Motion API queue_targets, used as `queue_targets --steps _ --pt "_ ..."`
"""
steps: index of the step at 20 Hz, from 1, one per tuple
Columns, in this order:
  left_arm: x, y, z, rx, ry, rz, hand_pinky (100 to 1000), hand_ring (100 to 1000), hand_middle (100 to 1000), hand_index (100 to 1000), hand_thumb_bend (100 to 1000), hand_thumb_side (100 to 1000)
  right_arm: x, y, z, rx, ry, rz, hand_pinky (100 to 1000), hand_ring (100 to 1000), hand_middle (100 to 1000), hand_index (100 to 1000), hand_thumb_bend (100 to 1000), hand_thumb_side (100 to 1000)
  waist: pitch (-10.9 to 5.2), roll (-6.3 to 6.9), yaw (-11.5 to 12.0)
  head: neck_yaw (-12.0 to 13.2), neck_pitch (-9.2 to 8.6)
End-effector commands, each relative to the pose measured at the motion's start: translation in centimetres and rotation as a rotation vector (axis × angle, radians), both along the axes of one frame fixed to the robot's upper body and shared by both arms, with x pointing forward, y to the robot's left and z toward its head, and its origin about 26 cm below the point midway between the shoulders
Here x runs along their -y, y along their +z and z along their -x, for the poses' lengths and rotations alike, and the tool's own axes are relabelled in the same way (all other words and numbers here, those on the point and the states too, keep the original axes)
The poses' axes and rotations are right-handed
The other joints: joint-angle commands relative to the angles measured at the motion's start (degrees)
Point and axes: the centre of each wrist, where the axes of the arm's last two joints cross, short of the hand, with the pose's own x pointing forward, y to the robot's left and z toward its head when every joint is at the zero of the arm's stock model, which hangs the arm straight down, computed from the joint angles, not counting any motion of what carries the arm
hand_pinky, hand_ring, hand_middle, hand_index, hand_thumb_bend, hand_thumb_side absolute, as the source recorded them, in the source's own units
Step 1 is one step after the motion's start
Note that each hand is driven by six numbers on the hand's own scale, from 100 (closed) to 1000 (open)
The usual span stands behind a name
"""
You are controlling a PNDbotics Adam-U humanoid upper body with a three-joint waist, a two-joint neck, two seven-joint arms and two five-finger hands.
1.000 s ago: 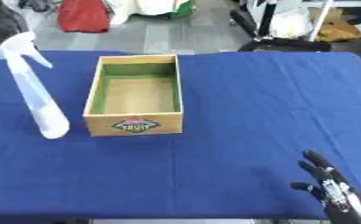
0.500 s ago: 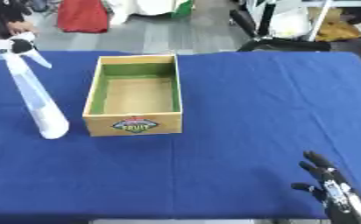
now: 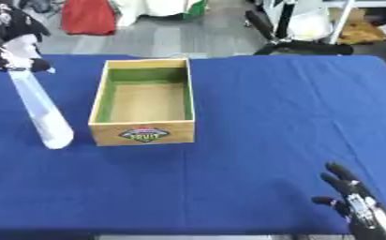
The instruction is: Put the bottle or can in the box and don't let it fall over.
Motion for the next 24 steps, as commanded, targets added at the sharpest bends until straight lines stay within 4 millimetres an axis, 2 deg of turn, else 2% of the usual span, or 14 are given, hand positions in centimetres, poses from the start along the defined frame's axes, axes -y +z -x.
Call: queue_targets --steps 1,13,19,24 --pt "-0.44 1.20 0.02 0.022 0.014 -0.024 706 699 645 838 503 704 0.34 0.49 -0.15 0.015 0.006 0.013 722 998 1000 1000 100 834 -0.43 0.17 0.0 0.0 0.32" --pt "-1.00 0.71 -0.08 -0.007 0.044 -0.042 673 648 602 826 488 684 0.38 0.50 -0.16 0.015 0.008 0.016 722 998 1000 1000 100 833 -0.60 0.21 0.2 0.1 0.32" --pt "-1.21 0.72 0.00 -0.016 0.053 -0.053 635 603 555 801 473 621 0.39 0.50 -0.15 0.015 0.007 0.016 722 998 1000 1000 100 834 -0.56 0.23 0.1 0.1 0.32" --pt "-1.31 0.73 0.05 -0.027 0.055 -0.076 604 565 512 772 405 554 0.39 0.50 -0.15 0.016 0.005 0.016 722 998 1000 1000 100 834 -0.56 0.25 0.1 0.1 0.32"
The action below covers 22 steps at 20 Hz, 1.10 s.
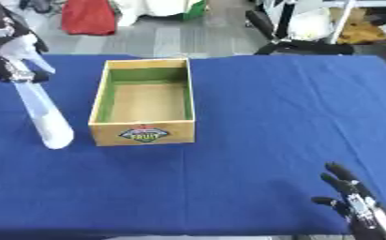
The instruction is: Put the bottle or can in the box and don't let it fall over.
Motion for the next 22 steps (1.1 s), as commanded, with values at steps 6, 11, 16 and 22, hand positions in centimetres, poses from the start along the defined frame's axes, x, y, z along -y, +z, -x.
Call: queue_targets --steps 6,11,16,22 --pt "-0.72 1.58 0.36 0.019 0.015 -0.048 557 508 447 720 246 431 0.37 0.51 -0.16 0.016 0.004 0.014 722 998 1000 1000 100 834 -0.55 0.18 0.0 0.0 0.32" --pt "-0.66 1.61 0.38 0.026 0.012 -0.061 475 417 335 645 226 405 0.37 0.51 -0.16 0.016 0.003 0.014 722 998 1000 1000 100 834 -0.54 0.17 -0.1 0.0 0.32" --pt "-0.63 1.64 0.39 0.044 0.013 -0.072 373 304 213 550 241 404 0.36 0.50 -0.15 0.016 0.003 0.013 722 998 1000 1000 100 834 -0.53 0.19 -0.1 0.0 0.32" --pt "-0.54 1.75 0.39 0.063 0.014 -0.073 215 156 100 421 414 513 0.35 0.48 -0.14 0.014 0.003 0.013 722 998 1000 1000 100 835 -0.49 0.19 -0.1 0.0 0.32"
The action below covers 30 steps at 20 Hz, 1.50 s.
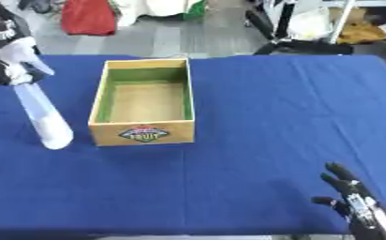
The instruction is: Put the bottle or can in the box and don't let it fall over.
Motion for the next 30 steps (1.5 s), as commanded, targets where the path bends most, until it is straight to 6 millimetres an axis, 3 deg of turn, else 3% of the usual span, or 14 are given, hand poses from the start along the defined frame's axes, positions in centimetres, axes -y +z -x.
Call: queue_targets --steps 1,3,12,20,30 --pt "-0.5 1.8 0.4 0.058 0.013 -0.018 178 124 100 391 436 527 0.4 0.5 -0.1 0.015 0.003 0.013 722 998 1000 1000 100 835 -0.50 0.15 0.0 0.0 0.32" --pt "-0.4 2.0 0.4 0.079 0.012 -0.016 100 100 100 333 453 548 0.4 0.5 -0.1 0.015 0.003 0.012 722 998 1000 1000 100 835 -0.50 0.16 0.0 0.0 0.32" --pt "0.1 2.5 0.6 0.113 -0.032 -0.036 100 100 100 303 192 509 0.4 0.5 -0.1 0.013 0.003 0.012 722 998 1000 1000 100 835 -0.54 0.33 -0.2 0.1 0.32" --pt "0.6 3.6 0.6 0.123 -0.064 -0.049 100 100 100 298 101 453 0.4 0.5 -0.1 0.012 0.003 0.013 722 998 1000 1000 100 836 -0.67 0.58 -0.3 0.0 0.32" --pt "0.8 3.9 0.6 0.100 -0.082 -0.081 100 100 100 296 100 431 0.4 0.5 -0.2 0.013 0.003 0.014 721 997 1000 1000 100 835 -0.72 0.72 -0.4 -0.2 0.32"
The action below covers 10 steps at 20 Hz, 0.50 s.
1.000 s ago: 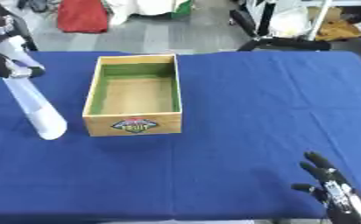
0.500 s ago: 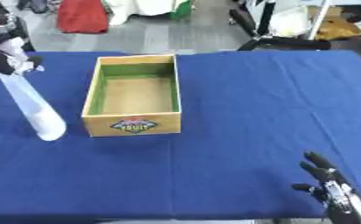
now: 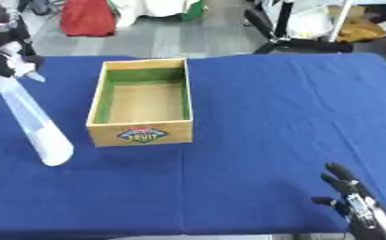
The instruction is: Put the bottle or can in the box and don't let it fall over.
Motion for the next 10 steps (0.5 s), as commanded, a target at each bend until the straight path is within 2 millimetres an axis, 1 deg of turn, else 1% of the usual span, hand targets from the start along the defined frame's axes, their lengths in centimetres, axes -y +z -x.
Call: queue_targets --steps 1,10 --pt "-0.44 2.32 0.46 0.049 0.007 -0.028 100 100 100 295 100 431 0.39 0.51 -0.17 0.014 0.003 0.014 721 997 1000 1000 100 835 -0.70 0.14 0.0 -0.1 0.32" --pt "-0.38 3.21 0.65 0.068 -0.004 -0.021 100 100 100 293 100 433 0.42 0.50 -0.16 0.014 0.003 0.015 721 997 1000 1000 100 834 -0.79 0.13 0.1 -0.2 0.32"
